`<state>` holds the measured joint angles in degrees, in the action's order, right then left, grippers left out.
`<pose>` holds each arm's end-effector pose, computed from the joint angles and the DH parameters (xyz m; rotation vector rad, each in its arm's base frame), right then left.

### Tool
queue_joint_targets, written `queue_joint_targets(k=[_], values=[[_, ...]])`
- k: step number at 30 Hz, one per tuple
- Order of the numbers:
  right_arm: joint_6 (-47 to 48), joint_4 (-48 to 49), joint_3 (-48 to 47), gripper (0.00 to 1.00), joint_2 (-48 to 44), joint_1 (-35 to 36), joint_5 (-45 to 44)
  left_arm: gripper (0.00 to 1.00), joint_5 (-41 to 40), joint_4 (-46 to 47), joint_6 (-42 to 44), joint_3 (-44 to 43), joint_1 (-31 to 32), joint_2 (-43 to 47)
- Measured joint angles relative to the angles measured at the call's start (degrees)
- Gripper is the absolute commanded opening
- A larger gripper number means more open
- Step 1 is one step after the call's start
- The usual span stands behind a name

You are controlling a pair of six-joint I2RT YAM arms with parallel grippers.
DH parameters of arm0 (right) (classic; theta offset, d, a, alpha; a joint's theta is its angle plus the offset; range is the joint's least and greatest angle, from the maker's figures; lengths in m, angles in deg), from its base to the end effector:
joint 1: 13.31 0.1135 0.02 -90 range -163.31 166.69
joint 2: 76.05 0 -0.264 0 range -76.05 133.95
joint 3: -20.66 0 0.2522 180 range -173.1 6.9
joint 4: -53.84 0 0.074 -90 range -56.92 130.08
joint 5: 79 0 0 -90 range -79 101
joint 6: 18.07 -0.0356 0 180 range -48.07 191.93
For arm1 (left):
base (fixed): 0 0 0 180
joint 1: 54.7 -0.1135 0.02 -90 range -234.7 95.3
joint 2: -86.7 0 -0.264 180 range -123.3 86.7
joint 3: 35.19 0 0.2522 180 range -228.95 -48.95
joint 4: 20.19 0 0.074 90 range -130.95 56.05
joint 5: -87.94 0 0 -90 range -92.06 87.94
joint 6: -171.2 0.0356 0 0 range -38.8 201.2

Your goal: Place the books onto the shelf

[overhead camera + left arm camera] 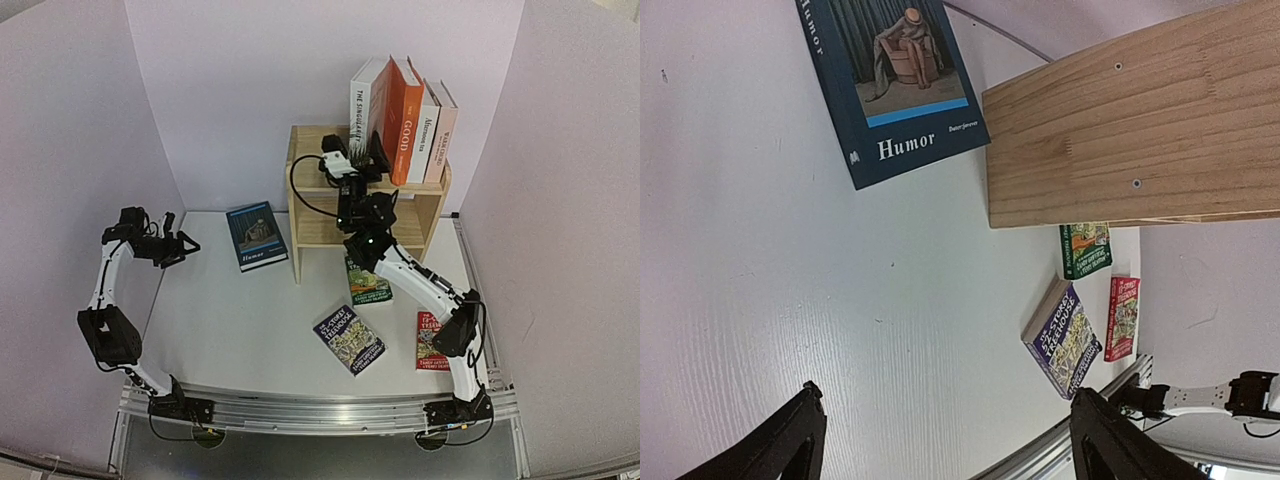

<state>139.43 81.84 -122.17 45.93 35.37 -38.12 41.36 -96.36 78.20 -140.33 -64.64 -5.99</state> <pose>0.3236 0.3274 0.5005 -0.1400 1.0646 -0.6041 0.3222 0.0316 0.3420 -0.0505 2.4959 -0.9527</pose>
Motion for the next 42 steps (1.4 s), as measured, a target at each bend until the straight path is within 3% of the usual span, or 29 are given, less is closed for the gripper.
queue_joint_targets(k=[13,31,42], values=[[0.83,-0.85,-1.05,0.85,0.41,-3.14,-0.66,0.83,0.17,0.06,0.0,0.36,0.27,0.0],[7.26,-0.55,-1.0,0.86,0.41,-5.15,-0.93,0.83,0.45,0.02,0.05,1.21,0.27,0.0],[14.19,4.45,0.35,0.88,0.39,-5.15,-1.4,0.83,0.45,0.04,0.17,1.38,0.27,0.0]])
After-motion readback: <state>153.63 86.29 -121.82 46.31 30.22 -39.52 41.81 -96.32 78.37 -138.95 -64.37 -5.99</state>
